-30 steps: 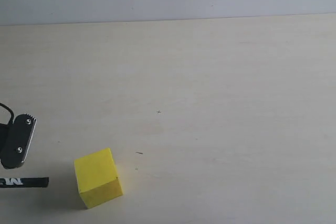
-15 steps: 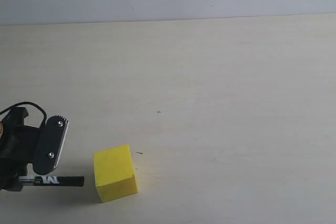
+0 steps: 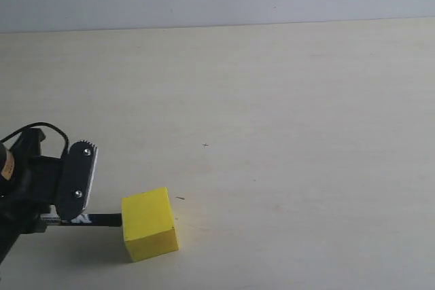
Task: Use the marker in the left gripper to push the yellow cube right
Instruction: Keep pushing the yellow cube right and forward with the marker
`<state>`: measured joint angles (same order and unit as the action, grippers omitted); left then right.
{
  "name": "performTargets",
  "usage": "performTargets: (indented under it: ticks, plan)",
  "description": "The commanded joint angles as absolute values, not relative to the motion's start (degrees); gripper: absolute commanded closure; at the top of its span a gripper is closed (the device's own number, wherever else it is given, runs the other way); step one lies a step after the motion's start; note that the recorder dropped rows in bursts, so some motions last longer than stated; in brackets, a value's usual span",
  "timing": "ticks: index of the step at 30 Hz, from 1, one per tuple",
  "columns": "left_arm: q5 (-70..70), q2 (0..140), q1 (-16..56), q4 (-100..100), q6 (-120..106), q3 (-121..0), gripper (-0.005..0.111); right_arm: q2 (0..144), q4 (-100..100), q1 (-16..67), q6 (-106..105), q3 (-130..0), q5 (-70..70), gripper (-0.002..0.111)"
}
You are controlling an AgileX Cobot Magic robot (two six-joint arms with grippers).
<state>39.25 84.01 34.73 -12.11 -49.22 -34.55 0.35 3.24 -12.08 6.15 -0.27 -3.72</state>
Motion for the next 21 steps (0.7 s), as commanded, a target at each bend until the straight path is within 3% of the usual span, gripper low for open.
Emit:
performTargets:
  ticks: [1, 9, 21]
  plan:
    - [31.8, 84.0, 40.1, -9.4, -49.2, -34.7, 0.107, 0.0, 2.8, -12.0, 5.9, 0.0, -3.5, 0.108]
    - [39.0, 84.0, 36.2, -16.6, -48.8, -34.7, 0.107, 0.0, 2.8, -12.0, 5.9, 0.0, -3.5, 0.108]
    - [34.0, 86.2, 34.9, -16.2, -56.3, -37.3, 0.107, 0.0, 3.1, -12.0, 5.9, 0.0, -3.5, 0.108]
